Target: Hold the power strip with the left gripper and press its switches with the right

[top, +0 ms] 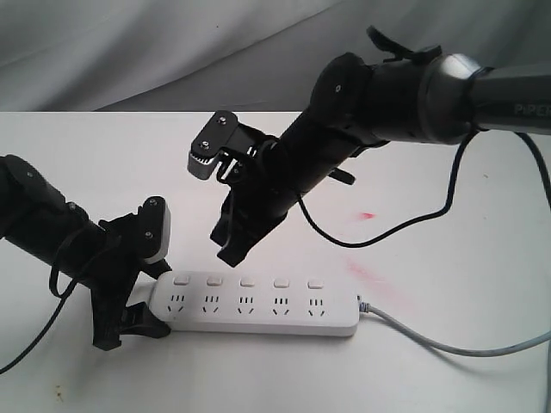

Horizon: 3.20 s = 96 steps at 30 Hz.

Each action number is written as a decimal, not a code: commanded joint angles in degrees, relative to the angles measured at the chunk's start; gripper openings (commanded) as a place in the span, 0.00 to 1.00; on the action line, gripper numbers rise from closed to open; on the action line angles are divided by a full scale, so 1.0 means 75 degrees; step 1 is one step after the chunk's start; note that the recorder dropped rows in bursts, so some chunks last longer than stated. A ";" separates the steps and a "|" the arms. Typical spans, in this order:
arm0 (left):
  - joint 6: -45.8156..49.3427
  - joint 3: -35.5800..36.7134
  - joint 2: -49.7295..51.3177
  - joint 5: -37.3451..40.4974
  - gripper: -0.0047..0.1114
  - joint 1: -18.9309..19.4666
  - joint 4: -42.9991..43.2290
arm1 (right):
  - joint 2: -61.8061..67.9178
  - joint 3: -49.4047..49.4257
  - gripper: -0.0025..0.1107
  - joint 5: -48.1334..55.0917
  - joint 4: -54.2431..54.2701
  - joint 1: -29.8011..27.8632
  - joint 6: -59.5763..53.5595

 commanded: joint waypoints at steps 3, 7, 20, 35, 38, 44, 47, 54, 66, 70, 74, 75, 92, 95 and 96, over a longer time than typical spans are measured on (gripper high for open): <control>0.0005 -0.0034 0.0013 -0.0097 0.56 0.0016 -0.0097 | 0.0116 -0.0054 0.21 -0.0154 0.1049 0.0005 -0.1056; 0.0005 -0.0034 0.0013 -0.0097 0.56 0.0016 -0.0097 | 0.0156 -0.0054 0.36 -0.0380 0.1238 0.0005 -0.1142; 0.0005 -0.0034 0.0013 -0.0097 0.56 0.0016 -0.0097 | 0.0983 -0.0054 0.38 -0.1406 0.2358 0.0453 -0.2564; 0.0005 -0.0034 0.0013 -0.0097 0.56 0.0016 -0.0097 | 0.1352 -0.0054 0.38 -0.1699 0.2477 0.0610 -0.2661; 0.0005 -0.0034 0.0013 -0.0097 0.56 0.0016 -0.0097 | 0.1354 -0.0054 0.38 -0.1780 0.2477 0.0610 -0.2661; 0.0005 -0.0034 0.0013 -0.0097 0.56 0.0016 -0.0097 | 0.1354 -0.0054 0.38 -0.2073 0.2477 0.0610 -0.2661; 0.0005 -0.0034 0.0013 -0.0097 0.56 0.0016 -0.0097 | 0.1405 -0.0054 0.38 -0.2072 0.2510 0.0610 -0.2661; 0.0005 -0.0034 0.0013 -0.0097 0.56 0.0016 -0.0097 | 0.1530 -0.0054 0.38 -0.2072 0.2658 0.0610 -0.2695; 0.0005 -0.0034 0.0013 -0.0097 0.56 0.0016 -0.0097 | 0.1564 -0.0054 0.38 -0.2006 0.2592 0.0610 -0.2695; 0.0005 -0.0034 0.0013 -0.0097 0.56 0.0016 -0.0097 | 0.1564 -0.0054 0.38 -0.1912 0.2423 0.0610 -0.2695; 0.0005 -0.0034 0.0013 -0.0097 0.56 0.0016 -0.0097 | 0.1564 -0.0054 0.38 -0.1770 0.2300 0.0610 -0.2695; 0.0005 -0.0034 0.0013 -0.0097 0.56 0.0016 -0.0097 | 0.1564 -0.0054 0.38 -0.1766 0.2283 0.0610 -0.2695; 0.0005 -0.0034 0.0013 -0.0097 0.56 0.0016 -0.0097 | 0.1690 -0.0054 0.38 -0.1701 0.2031 0.0610 -0.2886; 0.0005 -0.0034 0.0013 -0.0097 0.56 0.0016 -0.0097 | 0.1705 -0.0017 0.38 -0.1720 0.2016 0.0610 -0.2924; 0.0005 -0.0034 0.0013 -0.0097 0.56 0.0016 -0.0097 | 0.1705 -0.0017 0.38 -0.1720 0.2016 0.0610 -0.2924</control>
